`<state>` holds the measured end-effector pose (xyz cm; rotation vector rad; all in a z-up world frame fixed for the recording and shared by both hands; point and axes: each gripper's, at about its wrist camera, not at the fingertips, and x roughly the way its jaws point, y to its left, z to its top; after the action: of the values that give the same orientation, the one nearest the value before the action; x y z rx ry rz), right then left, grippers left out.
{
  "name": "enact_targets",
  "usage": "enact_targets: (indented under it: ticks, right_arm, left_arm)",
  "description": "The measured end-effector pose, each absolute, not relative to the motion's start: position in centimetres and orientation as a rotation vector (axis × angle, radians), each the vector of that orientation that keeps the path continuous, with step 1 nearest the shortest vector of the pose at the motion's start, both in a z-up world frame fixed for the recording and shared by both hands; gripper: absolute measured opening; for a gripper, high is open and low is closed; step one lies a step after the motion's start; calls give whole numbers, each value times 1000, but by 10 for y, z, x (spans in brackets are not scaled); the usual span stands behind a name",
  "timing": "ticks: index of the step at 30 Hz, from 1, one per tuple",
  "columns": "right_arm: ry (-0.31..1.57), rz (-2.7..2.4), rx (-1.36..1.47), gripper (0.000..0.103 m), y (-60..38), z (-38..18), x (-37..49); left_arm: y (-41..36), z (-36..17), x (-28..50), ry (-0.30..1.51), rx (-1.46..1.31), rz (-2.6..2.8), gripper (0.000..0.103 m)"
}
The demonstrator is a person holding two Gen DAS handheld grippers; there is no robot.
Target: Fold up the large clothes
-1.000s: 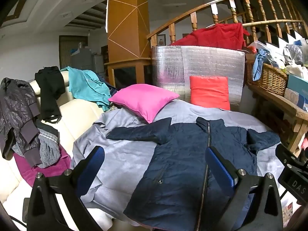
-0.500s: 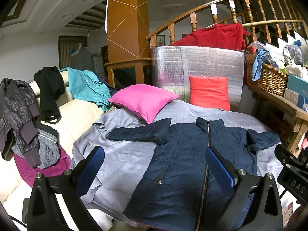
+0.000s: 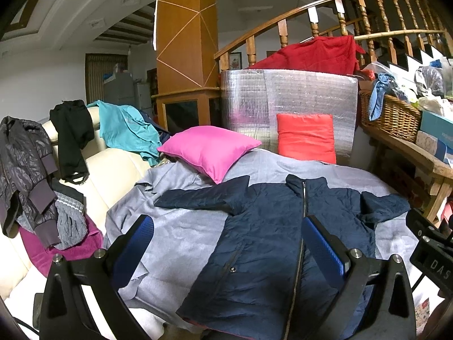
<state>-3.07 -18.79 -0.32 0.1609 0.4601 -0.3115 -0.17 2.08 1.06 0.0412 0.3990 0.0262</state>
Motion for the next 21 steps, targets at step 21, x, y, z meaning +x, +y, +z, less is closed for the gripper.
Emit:
enact_targets:
  ticks: [21]
  right_arm:
    - [476, -323, 176, 103, -201, -1, -19]
  left_arm:
    - [16, 11, 9, 422, 58, 35, 103]
